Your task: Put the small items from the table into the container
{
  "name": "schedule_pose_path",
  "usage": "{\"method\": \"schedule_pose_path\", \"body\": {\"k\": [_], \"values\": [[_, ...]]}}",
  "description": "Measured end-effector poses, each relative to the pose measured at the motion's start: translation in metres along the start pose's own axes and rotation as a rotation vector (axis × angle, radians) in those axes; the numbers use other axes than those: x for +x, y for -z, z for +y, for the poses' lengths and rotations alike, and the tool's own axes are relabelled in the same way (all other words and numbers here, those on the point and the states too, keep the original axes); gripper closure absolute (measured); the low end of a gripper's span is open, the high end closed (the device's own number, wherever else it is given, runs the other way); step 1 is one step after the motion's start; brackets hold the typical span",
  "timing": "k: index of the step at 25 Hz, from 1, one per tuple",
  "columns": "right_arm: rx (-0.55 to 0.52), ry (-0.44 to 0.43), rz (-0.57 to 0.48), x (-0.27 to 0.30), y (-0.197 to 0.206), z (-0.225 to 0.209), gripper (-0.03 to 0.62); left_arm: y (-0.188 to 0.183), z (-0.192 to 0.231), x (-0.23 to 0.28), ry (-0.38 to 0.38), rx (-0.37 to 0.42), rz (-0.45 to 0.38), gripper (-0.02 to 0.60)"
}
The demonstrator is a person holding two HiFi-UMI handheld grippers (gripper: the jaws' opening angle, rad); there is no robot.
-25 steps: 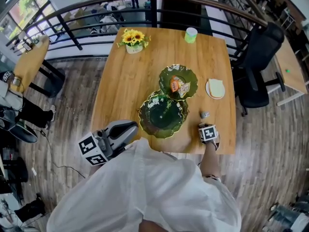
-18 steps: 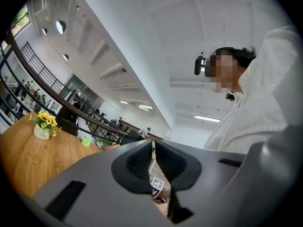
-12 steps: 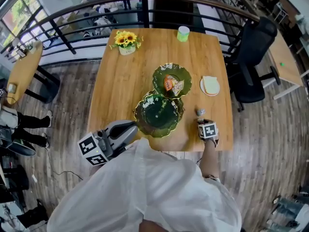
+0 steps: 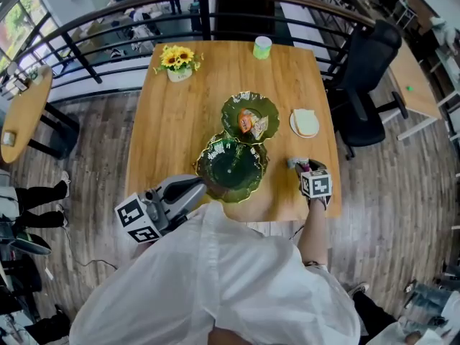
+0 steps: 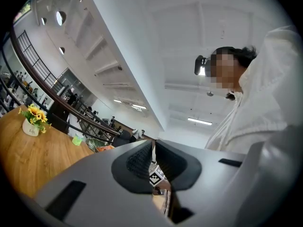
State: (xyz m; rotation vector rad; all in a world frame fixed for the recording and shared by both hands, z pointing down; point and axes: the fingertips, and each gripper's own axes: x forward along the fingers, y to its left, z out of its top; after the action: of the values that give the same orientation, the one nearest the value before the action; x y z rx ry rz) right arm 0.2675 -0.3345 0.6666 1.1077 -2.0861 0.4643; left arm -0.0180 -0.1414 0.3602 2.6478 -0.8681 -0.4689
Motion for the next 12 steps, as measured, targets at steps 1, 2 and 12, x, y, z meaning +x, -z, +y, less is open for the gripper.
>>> {"method": "schedule_pose_path", "body": {"k": [1,2,12], "values": [[-0.006,0.006,-0.014,-0.005,-0.008,0.001,0.413,-0.001,0.0,-0.001,0.001,0.0,-0.003,0.572],[-0.013,0.012,-0.029,-0.01,-0.015,0.001,0.413,-0.002,0.0,-0.003,0.003,-0.001,-0.006,0.572],[-0.174,0.083,-0.266,-0.081,-0.134,0.03,0.413,-0.008,0.0,-0.023,0.016,-0.004,-0.034,0.572]]}}
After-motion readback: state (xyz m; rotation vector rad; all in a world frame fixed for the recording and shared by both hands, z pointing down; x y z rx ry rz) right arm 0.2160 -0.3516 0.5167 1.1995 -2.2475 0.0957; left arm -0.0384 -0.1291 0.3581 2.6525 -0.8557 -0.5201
